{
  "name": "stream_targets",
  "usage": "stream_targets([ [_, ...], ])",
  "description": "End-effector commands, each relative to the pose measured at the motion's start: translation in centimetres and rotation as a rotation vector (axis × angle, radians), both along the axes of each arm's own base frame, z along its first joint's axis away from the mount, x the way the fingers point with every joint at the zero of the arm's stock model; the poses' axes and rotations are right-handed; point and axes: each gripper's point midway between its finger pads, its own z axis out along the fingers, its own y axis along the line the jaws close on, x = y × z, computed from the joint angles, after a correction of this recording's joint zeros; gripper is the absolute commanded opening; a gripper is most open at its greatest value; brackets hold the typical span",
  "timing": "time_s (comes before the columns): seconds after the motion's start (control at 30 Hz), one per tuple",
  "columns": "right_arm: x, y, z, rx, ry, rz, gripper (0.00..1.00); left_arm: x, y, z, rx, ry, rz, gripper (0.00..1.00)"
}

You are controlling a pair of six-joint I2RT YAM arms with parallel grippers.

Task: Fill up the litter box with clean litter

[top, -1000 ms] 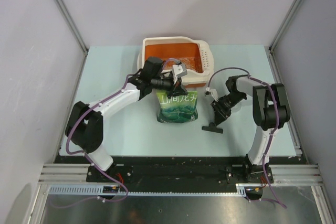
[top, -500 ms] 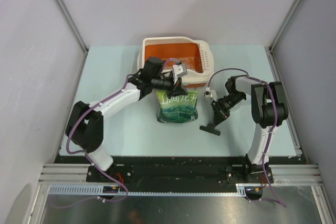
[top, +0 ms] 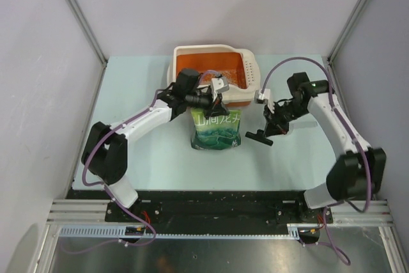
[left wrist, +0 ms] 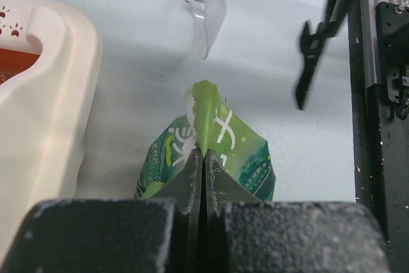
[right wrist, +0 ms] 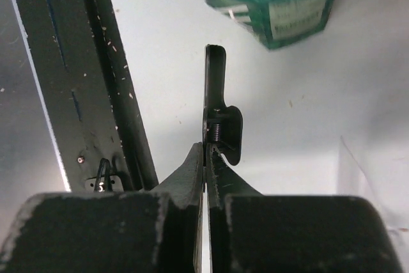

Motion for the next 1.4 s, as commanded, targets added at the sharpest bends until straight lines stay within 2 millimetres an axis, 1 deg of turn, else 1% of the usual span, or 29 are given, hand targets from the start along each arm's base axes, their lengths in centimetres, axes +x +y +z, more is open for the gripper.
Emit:
stream_targets([
  [0.0,-2.8,1.5,4.9,-0.012,-0.165,0.127,0.00,0.1,-1.2,0.4,-0.007,-0.006,-0.015,0.00],
  [0.03,-3.5,2.6,5.7,-0.012,-0.198,0.181,0.00,0.1,-1.2,0.3,-0.007,-0.004,-0.018,0.00],
  [0.1,-3.4,3.3,6.4,-0.027,-0.251,0.183,0.00,0.1,-1.3,0.4,-0.009,-0.001,-0.021,0.00],
  [0.13,-3.5,4.1,6.7,-0.024,-0.274,0.203,0.00,0.1,-1.3,0.5,-0.010,-0.004,-0.022,0.00],
  [0.17,-2.6,4.6,7.1,-0.018,-0.316,0.195,0.00,0.2,-1.3,0.5,-0.012,-0.004,-0.023,0.00],
  [0.27,-0.8,4.7,6.7,-0.037,-0.337,0.188,0.00,0.2,-1.5,0.7,-0.018,-0.009,-0.032,0.00],
  [0.3,-0.2,4.8,6.1,-0.054,-0.329,0.186,0.00,0.3,-1.5,0.7,-0.017,-0.011,-0.033,0.00],
  [0.37,1.8,4.7,6.0,-0.078,-0.372,0.159,0.00,0.3,-1.5,1.0,-0.020,-0.019,-0.036,0.00],
  [0.4,2.5,4.8,5.9,-0.079,-0.382,0.156,0.00,0.3,-1.5,1.0,-0.020,-0.018,-0.038,0.00],
  [0.43,3.7,5.1,6.2,-0.073,-0.419,0.138,0.00,0.3,-1.4,1.1,-0.020,-0.014,-0.035,0.00],
  [0.47,4.3,5.0,6.0,-0.084,-0.430,0.132,0.00,0.2,-1.4,1.2,-0.023,-0.012,-0.042,0.01],
  [0.5,4.9,5.2,6.4,-0.081,-0.450,0.137,0.00,0.2,-1.3,1.3,-0.026,-0.012,-0.043,0.01],
  [0.53,5.6,5.4,6.0,-0.085,-0.446,0.139,0.00,0.1,-1.2,1.3,-0.024,-0.004,-0.043,0.01],
  [0.6,6.5,5.8,6.6,-0.061,-0.452,0.137,0.00,-0.2,-1.1,1.1,-0.021,0.006,-0.047,0.01],
  [0.63,6.8,5.9,6.4,-0.057,-0.438,0.134,0.00,-0.4,-1.0,1.1,-0.021,0.013,-0.050,0.02],
  [0.7,7.3,6.0,6.5,-0.042,-0.431,0.120,0.00,-0.5,-1.1,1.1,-0.025,0.022,-0.063,0.05],
  [0.77,8.1,6.3,6.5,-0.027,-0.434,0.098,0.00,-0.8,-1.2,1.0,-0.026,0.038,-0.076,0.10],
  [0.8,8.3,6.2,6.4,-0.023,-0.428,0.086,0.00,-0.8,-1.3,1.4,-0.033,0.036,-0.083,0.12],
  [0.87,9.1,6.2,6.3,-0.025,-0.431,0.064,0.00,-0.9,-1.3,1.4,-0.033,0.043,-0.089,0.20],
  [0.9,9.3,6.3,6.3,-0.024,-0.421,0.053,0.00,-0.9,-1.4,1.5,-0.034,0.042,-0.091,0.26],
  [0.93,9.5,6.3,6.5,-0.019,-0.428,0.044,0.00,-1.1,-1.3,1.6,-0.035,0.051,-0.100,0.38],
  [1.0,9.7,6.5,6.9,0.004,-0.421,0.022,0.00,-1.3,-1.2,1.9,-0.038,0.049,-0.107,0.45],
  [1.03,10.0,6.6,7.4,0.023,-0.433,0.014,0.00,-1.4,-1.0,1.7,-0.036,0.058,-0.114,0.48],
  [1.17,9.5,7.5,8.4,0.083,-0.427,0.013,0.00,-1.7,-0.8,1.2,-0.026,0.073,-0.123,0.52],
  [1.27,8.8,8.1,8.4,0.097,-0.416,0.026,0.00,-1.8,-1.0,0.5,-0.022,0.097,-0.132,0.53],
  [1.3,8.6,8.1,8.2,0.097,-0.411,0.029,0.00,-1.8,-1.2,0.6,-0.024,0.096,-0.136,0.52],
  [1.37,8.4,8.1,8.1,0.095,-0.413,0.029,0.00,-1.7,-1.5,0.3,-0.021,0.103,-0.140,0.46],
])
